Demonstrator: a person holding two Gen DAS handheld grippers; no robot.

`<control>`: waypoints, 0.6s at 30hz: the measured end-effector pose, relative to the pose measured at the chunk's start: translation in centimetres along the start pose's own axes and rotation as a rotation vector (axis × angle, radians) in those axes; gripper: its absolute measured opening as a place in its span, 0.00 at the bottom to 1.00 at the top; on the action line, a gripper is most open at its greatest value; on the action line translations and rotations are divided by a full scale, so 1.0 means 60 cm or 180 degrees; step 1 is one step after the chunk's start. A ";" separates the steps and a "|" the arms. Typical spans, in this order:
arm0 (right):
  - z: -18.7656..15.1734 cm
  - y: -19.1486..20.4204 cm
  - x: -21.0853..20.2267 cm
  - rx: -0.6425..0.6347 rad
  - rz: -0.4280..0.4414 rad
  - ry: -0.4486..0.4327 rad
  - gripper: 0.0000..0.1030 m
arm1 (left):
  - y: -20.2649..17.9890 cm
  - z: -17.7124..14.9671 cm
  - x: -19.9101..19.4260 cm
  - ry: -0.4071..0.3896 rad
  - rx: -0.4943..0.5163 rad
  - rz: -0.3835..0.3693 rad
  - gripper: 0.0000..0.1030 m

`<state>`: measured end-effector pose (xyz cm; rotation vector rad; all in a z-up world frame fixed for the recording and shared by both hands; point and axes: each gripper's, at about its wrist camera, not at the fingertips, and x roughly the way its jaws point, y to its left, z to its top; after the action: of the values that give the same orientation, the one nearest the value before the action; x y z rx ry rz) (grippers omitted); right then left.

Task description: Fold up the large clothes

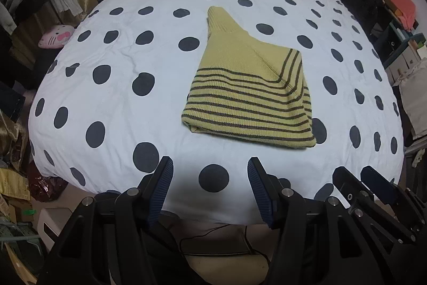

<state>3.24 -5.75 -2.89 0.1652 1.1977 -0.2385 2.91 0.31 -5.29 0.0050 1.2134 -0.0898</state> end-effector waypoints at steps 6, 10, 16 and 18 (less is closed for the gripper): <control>0.001 0.002 0.000 -0.0001 -0.0005 0.0003 0.46 | -0.004 0.002 -0.004 -0.0023 0.0009 -0.0031 0.59; 0.003 0.002 0.000 0.0001 -0.0003 0.0002 0.47 | -0.005 0.003 -0.005 -0.0028 0.0011 -0.0031 0.60; 0.002 0.003 -0.001 0.0001 -0.0013 -0.0011 0.53 | -0.004 0.003 -0.006 -0.0022 -0.0003 0.0001 0.62; 0.006 0.003 -0.001 -0.0004 -0.0016 -0.0016 0.54 | -0.004 0.004 -0.007 -0.0020 -0.0015 0.0008 0.62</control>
<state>3.57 -5.67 -2.70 0.1603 1.1933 -0.2424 2.95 0.12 -4.81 0.0021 1.2073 -0.0846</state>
